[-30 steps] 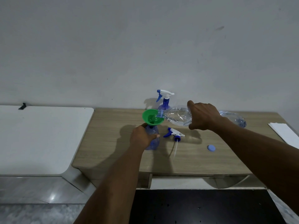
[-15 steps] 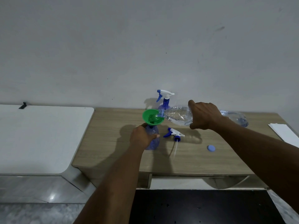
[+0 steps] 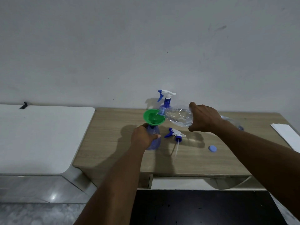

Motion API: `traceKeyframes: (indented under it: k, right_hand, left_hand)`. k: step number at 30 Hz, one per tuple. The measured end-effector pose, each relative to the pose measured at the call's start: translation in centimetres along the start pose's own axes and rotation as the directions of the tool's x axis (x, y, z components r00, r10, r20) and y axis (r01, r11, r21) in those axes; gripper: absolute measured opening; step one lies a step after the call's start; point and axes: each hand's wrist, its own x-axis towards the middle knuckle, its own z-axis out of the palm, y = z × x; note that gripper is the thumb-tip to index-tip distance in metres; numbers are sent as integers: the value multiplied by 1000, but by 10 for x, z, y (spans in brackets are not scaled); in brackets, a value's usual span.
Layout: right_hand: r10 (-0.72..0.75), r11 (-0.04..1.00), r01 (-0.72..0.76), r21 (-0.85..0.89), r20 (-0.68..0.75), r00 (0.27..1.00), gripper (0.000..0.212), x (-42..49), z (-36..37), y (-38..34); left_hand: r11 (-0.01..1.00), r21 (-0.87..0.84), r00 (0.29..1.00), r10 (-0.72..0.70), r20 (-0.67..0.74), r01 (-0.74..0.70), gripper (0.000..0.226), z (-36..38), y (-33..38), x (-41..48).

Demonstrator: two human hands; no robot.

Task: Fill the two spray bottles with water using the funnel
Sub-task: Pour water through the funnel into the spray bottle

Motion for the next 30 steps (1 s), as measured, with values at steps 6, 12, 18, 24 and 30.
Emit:
traceKeyframes:
  k: [6,12,18,24,30]
  right_hand:
    - [145,920,-124,371,-28,989,71,-3,26,5]
    - [296,757,-149,637,-131,946,69,-13,44,10]
    - [446,592,-165,789,-150,882,69,-17,55,11]
    - [494,516,-155,843,-145,857,79,-19,62,11]
    - [542,471,-168,866,-134,830,83,-17,67,13]
  left_hand:
    - [1000,-1,1000,-4,-1,4,61,1,0,0]
    - [1000,5,1000,-2,-18,2,60,1,0,-1]
    - [1000,1,1000,7,-8,-7,64,1,1,-2]
    - [1000,0,1000,16,-26,-16,60,2,-2,-2]
    - [1000,-14,999,11,-35,-12,57,2,1,-4]
